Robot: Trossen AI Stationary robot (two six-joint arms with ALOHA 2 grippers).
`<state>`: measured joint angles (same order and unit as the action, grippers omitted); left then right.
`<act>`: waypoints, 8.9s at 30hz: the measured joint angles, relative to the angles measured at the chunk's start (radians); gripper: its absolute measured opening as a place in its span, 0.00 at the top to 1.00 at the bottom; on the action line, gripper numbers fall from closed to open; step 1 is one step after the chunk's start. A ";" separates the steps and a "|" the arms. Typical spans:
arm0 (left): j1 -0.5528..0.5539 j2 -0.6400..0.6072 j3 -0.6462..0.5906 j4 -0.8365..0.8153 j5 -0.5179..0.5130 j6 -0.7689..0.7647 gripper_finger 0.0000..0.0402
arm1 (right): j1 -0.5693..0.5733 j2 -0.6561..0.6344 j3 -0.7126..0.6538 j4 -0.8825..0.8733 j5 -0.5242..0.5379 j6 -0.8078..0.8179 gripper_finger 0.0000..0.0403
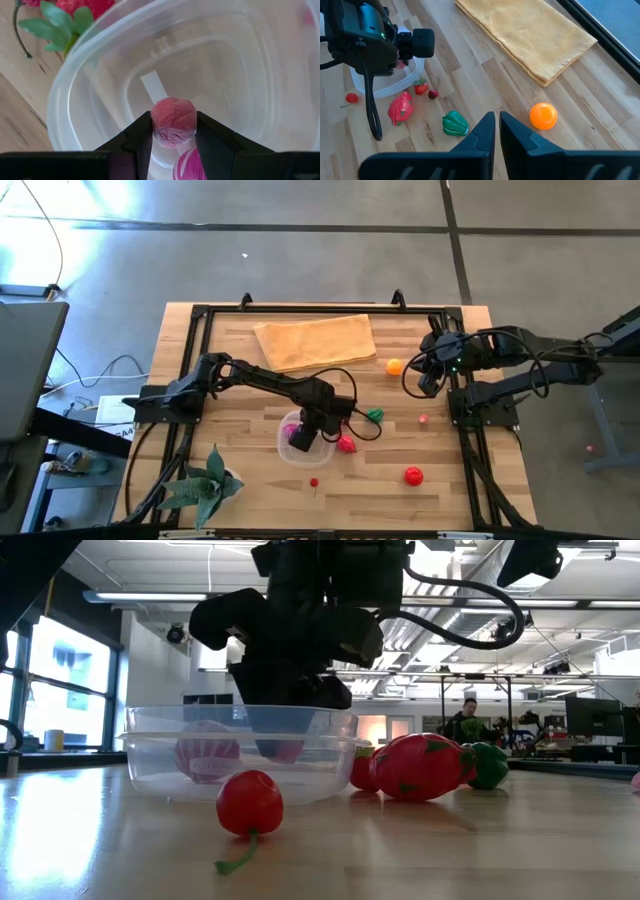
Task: Pick and placing Produce into tupperware
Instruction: Put the left pink peach into the transparent bin, then put the bottom red cherry into the transparent bin, then put the pink dragon fruit into the transparent bin
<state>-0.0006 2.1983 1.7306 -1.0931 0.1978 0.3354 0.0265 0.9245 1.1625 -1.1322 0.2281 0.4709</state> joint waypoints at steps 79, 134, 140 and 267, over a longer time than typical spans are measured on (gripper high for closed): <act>-0.334 0.019 0.567 -0.251 -0.157 0.741 0.49 | 0.000 0.000 0.000 0.000 0.000 0.000 0.95; -0.346 0.158 0.278 0.003 -0.112 0.625 0.49 | 0.000 0.000 0.000 0.000 0.000 0.000 0.95; -0.346 0.158 0.278 0.003 -0.109 0.624 0.49 | 0.000 0.000 0.000 0.000 0.000 0.000 0.95; -0.011 0.041 0.592 -0.443 -0.126 0.208 0.98 | 0.000 0.000 0.000 0.000 0.000 0.000 0.95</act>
<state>-0.0114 2.2392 2.3225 -1.5362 0.0720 0.5430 0.0269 0.9249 1.1629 -1.1320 0.2279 0.4709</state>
